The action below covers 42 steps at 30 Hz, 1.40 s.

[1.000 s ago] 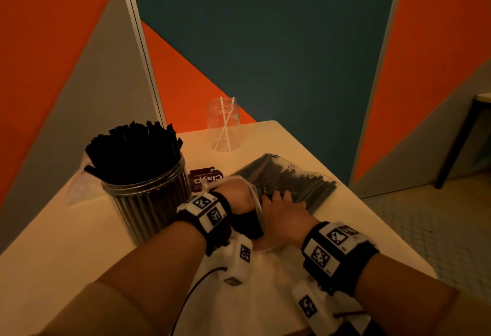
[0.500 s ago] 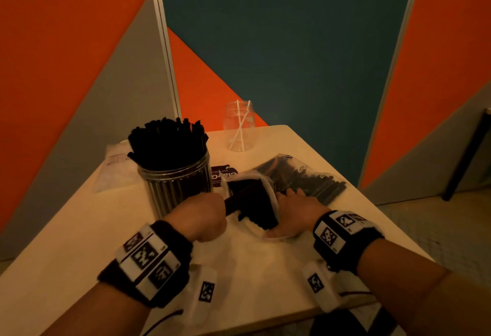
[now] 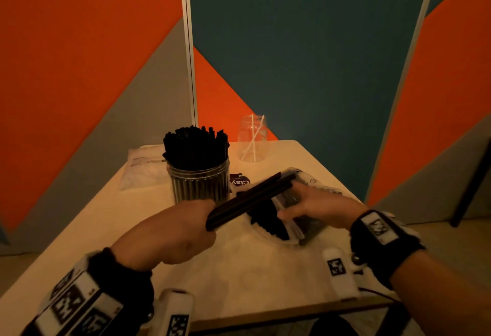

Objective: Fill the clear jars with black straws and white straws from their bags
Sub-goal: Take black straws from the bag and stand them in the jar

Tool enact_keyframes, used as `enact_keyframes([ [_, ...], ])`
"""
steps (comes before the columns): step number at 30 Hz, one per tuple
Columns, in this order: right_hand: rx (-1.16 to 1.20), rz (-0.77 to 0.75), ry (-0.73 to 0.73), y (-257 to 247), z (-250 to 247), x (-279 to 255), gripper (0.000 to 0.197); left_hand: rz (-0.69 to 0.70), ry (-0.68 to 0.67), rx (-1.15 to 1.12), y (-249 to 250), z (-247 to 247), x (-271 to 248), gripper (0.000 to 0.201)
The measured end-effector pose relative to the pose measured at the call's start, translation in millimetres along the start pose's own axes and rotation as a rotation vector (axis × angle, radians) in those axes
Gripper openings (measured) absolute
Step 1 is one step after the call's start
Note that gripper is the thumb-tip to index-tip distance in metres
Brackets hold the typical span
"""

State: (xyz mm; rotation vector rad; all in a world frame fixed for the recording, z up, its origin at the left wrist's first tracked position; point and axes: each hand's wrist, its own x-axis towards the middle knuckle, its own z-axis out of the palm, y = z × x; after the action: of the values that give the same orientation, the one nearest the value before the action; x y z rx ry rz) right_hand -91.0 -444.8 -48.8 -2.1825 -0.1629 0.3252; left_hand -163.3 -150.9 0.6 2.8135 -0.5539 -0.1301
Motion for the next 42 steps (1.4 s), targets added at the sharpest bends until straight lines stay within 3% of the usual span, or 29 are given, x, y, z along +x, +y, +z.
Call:
enact_keyframes([
  [3,0.427,-0.284,0.115,-31.2,-18.9,-25.0,0.077,0.033,0.017,-0.098,-2.2,5.2,7.5,0.013],
  [5,0.517,-0.385,0.269,-53.0,-21.9,-29.6,0.064,0.105,0.01,-0.178,2.2,9.9,14.4,0.014],
  [8,0.411,-0.477,0.433,-79.6,-15.4,-27.3,0.056,0.186,0.019,-0.313,13.2,16.4,26.4,0.018],
  [13,-0.017,-0.576,0.608,-114.5,-7.8,-13.0,0.054,0.172,-0.008,-0.49,18.0,22.8,39.4,0.023],
  [18,-0.213,-0.757,0.532,-154.8,35.8,10.6,0.047,0.103,0.226,-0.819,26.6,18.4,52.8,0.019],
  [21,-0.012,-0.862,0.61,-168.6,44.1,18.1,0.053,0.049,0.409,-0.923,22.2,14.6,55.8,0.01],
  [24,0.181,-0.814,0.673,-160.6,42.0,32.1,0.043,-0.012,0.558,-1.011,1.9,6.5,54.5,0.009],
  [26,-0.006,-0.762,0.649,-141.0,48.7,42.8,0.021,-0.013,0.622,-1.109,-10.2,-2.4,51.8,0.007],
  [29,-0.427,-0.745,0.541,-107.5,71.1,53.6,0.005,0.058,0.728,-1.203,-18.9,-19.1,49.6,0.008],
  [33,-0.555,-0.761,0.509,-89.5,91.1,60.7,0.033,0.159,0.801,-1.286,-18.4,-39.0,57.9,0.01],
  [39,-0.478,-0.722,0.51,-95.3,95.0,64.4,0.026,0.283,0.922,-1.263,-20.5,-73.5,88.1,0.009],
  [42,-0.437,-0.71,0.502,-94.4,97.3,66.0,0.024,0.282,0.954,-1.215,-27.4,-78.5,105.5,0.007],
])
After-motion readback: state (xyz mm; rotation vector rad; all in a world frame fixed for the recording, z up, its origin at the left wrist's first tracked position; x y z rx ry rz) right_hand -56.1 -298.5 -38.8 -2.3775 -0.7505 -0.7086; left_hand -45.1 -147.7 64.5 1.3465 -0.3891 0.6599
